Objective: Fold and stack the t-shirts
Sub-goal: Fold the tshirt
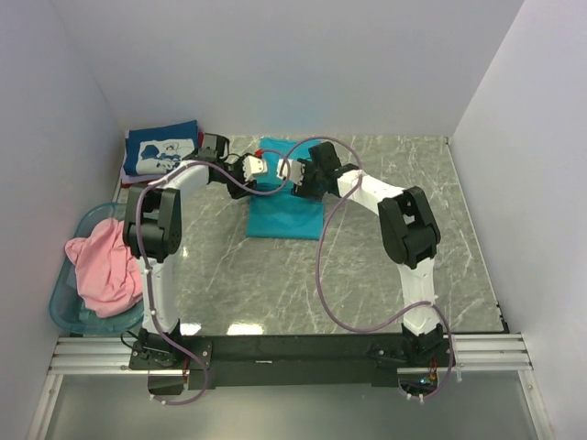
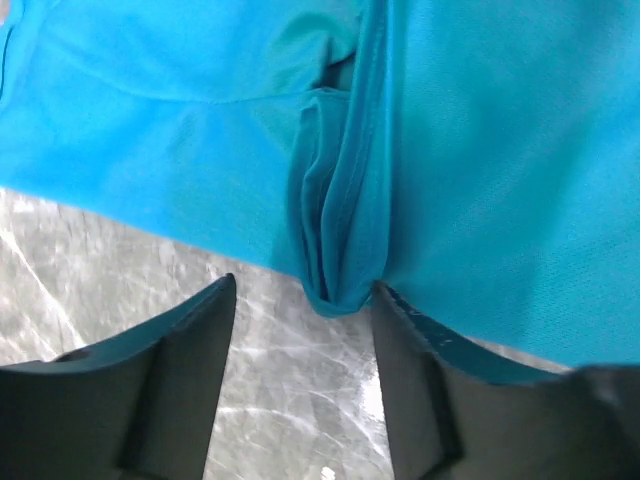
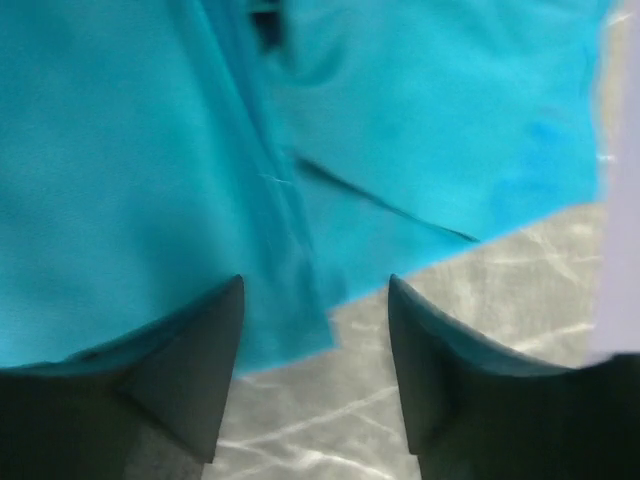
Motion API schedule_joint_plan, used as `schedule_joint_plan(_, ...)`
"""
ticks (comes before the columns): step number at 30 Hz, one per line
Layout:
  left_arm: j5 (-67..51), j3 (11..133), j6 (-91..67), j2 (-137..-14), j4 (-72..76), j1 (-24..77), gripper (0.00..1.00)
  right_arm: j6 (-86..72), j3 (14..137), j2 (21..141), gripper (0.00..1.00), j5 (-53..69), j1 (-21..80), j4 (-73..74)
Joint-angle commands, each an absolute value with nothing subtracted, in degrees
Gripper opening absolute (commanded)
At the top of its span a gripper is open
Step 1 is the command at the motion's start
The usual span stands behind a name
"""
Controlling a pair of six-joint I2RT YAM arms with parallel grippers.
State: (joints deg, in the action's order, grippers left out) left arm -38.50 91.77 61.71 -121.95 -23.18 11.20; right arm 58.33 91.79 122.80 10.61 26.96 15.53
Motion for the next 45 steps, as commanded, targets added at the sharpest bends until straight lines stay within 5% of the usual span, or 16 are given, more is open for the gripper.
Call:
schedule_joint_plan(1, -39.11, 90.18, 56.44, -116.64, -20.13, 9.94, 0.63, 52.66, 94.46, 116.99, 0.7, 8.61, 25.49, 10.45)
schedule_joint_plan(6, -42.53, 84.39, 41.02, -108.48, -19.86, 7.3, 0.63, 40.37, 100.71, 111.36, 0.68, 14.39, 24.26, 22.2)
schedule_joint_plan(11, -50.62, 81.92, 20.51, -106.7, -21.01, 6.59, 0.65, 22.02, 101.17, 109.77, 0.53, 25.65, 23.82, 31.89)
schedule_joint_plan(15, -50.98, 74.37, -2.05, -107.66, -11.45, 6.68, 0.62, 11.44, 96.26, 110.74, 0.44, 33.47, 23.73, 31.04)
schedule_joint_plan(21, -57.81, 68.48, -13.68, -109.51, -4.58, 6.5, 0.5, 3.35, 91.51, 114.16, 0.38, 39.28, 23.47, 26.99)
schedule_joint_plan(35, -56.26, 58.29, -26.63, -121.29, -0.35, 5.54, 0.21, -6.16, 81.47, 124.63, 0.3, 44.65, 20.31, 21.26)
schedule_joint_plan(45, -62.93, 49.49, -23.2, -100.99, 7.38, 5.88, 0.22, -15.62, 68.92, 106.62, 0.29, 56.86, 19.15, 9.0)
